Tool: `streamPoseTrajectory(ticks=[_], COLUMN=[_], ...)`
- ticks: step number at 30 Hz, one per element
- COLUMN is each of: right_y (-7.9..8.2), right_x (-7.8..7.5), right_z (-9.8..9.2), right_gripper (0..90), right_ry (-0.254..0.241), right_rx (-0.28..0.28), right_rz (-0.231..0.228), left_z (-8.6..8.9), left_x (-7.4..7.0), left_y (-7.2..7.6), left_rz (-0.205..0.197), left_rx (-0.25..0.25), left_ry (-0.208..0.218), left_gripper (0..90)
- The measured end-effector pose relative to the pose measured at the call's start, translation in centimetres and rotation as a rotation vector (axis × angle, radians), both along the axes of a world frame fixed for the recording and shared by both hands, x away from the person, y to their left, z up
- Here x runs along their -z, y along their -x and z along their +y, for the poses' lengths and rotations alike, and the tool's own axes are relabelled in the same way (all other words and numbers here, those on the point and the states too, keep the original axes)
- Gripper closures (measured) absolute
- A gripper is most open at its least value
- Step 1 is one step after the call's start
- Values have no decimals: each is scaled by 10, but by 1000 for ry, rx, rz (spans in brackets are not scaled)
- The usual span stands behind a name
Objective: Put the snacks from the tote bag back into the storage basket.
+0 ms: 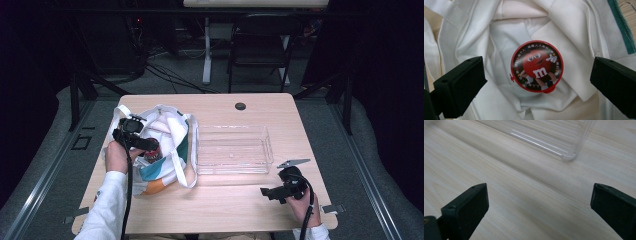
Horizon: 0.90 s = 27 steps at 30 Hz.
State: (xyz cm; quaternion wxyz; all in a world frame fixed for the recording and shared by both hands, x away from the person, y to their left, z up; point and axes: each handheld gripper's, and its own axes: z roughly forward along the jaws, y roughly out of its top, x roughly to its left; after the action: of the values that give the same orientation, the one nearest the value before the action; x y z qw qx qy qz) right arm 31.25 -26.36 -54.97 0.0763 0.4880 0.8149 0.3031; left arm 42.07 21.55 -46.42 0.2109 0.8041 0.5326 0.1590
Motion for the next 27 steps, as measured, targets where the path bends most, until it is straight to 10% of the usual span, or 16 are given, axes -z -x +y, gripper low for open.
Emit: streamPoseTrajectory(ticks=[27], right_y=[0], right_x=[-1], right_z=[0], right_gripper=[24], right_ry=[-5], right_rx=[10], right_rz=[-2], left_z=[-14], left_x=[26], left_y=[-26], left_rz=[114], left_rx=[2], left_ry=[-92], left_gripper=[120])
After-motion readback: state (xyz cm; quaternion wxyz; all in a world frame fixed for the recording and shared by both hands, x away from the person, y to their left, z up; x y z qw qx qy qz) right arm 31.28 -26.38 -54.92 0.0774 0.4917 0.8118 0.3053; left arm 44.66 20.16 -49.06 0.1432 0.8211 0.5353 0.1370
